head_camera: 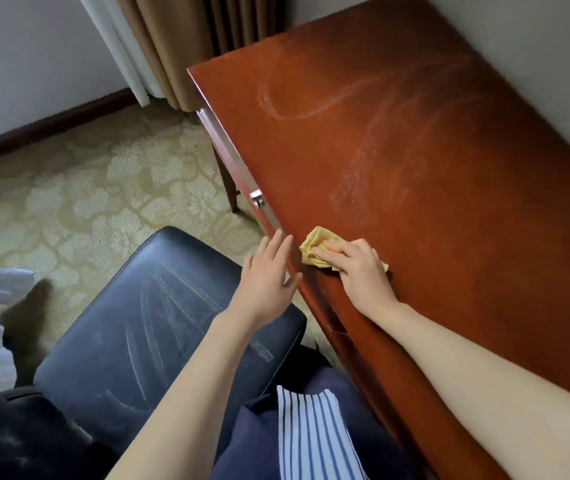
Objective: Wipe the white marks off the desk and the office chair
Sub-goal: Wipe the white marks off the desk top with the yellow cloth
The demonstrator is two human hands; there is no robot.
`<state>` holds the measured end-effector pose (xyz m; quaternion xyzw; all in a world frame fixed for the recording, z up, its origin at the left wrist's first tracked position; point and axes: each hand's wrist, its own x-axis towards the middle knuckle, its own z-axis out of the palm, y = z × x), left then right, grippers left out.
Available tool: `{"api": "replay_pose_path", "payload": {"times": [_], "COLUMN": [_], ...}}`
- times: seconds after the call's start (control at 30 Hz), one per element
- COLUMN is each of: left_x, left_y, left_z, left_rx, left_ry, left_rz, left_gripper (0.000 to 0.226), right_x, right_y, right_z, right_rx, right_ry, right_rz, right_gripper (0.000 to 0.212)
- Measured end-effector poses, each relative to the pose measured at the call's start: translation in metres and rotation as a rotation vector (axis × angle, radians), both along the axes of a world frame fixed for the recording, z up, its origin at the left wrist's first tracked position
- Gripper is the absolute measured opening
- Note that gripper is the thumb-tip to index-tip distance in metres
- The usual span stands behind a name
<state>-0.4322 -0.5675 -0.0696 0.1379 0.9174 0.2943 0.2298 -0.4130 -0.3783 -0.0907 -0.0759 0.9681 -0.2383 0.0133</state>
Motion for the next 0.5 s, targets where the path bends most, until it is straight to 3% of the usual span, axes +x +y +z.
{"api": "replay_pose_path", "payload": {"times": [0.23,0.37,0.5], "left_x": [-0.001,0.019,0.037], "left_y": [0.021,0.051,0.079], "left_z": [-0.009,-0.012,-0.015], "left_rx": [-0.041,0.025,-0.004], "left_ry": [0.092,0.073,0.067], "left_rz": [-0.204,-0.37,-0.518], "left_gripper": [0.063,0.063,0.065], "right_x": [0.094,0.152,0.2], "right_y": [-0.003,0.011,0.031], "right_z": [-0.005,-0.003,0.007], "right_rx": [-0.091,-0.163,-0.043], "right_ry": [-0.054,-0.139,-0.065], "right_rz": [-0.327,-0.409,-0.369], "right_gripper": [0.051,0.039,0.041]}}
